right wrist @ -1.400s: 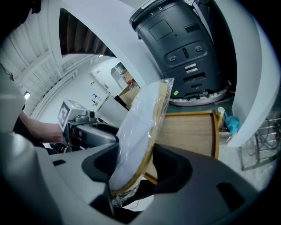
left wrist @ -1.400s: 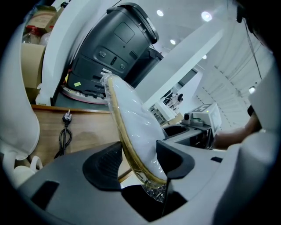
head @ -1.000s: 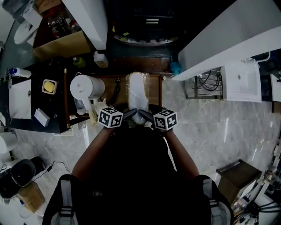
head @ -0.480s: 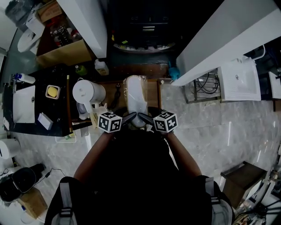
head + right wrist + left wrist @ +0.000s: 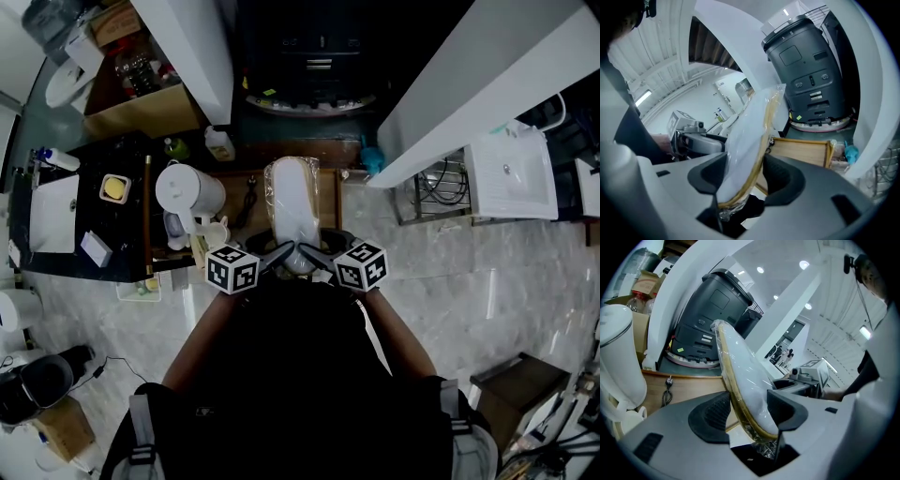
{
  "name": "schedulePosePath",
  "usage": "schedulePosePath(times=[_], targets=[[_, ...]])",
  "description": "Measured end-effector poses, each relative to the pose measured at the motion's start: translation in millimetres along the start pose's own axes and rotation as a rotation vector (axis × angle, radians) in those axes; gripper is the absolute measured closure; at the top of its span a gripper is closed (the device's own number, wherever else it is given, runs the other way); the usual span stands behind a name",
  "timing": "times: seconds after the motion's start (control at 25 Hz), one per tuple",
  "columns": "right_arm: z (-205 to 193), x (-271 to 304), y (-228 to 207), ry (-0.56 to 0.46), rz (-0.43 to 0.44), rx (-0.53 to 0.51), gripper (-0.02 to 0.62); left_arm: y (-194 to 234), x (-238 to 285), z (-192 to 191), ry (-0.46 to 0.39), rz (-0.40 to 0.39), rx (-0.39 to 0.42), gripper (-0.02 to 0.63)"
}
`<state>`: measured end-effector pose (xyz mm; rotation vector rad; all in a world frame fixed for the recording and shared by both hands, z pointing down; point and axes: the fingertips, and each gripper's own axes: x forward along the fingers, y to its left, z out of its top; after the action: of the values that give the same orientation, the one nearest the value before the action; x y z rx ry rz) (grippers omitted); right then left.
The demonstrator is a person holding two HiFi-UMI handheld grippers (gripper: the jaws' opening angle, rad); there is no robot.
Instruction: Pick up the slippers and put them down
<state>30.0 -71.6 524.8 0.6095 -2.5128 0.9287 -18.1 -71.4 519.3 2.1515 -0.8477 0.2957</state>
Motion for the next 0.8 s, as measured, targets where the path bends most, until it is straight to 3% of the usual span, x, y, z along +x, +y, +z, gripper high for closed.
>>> schedulePosePath(times=[0.28, 0.8], targets=[[-9, -9, 9, -0.035, 0.037, 0.048, 0.364, -13, -6, -5, -0.034, 0.03, 0.014, 0.356], [-16, -21, 19, -0.064, 0.018, 0.03, 0.365, -25, -9, -14, -0.027, 0.043, 0.023, 0.357]])
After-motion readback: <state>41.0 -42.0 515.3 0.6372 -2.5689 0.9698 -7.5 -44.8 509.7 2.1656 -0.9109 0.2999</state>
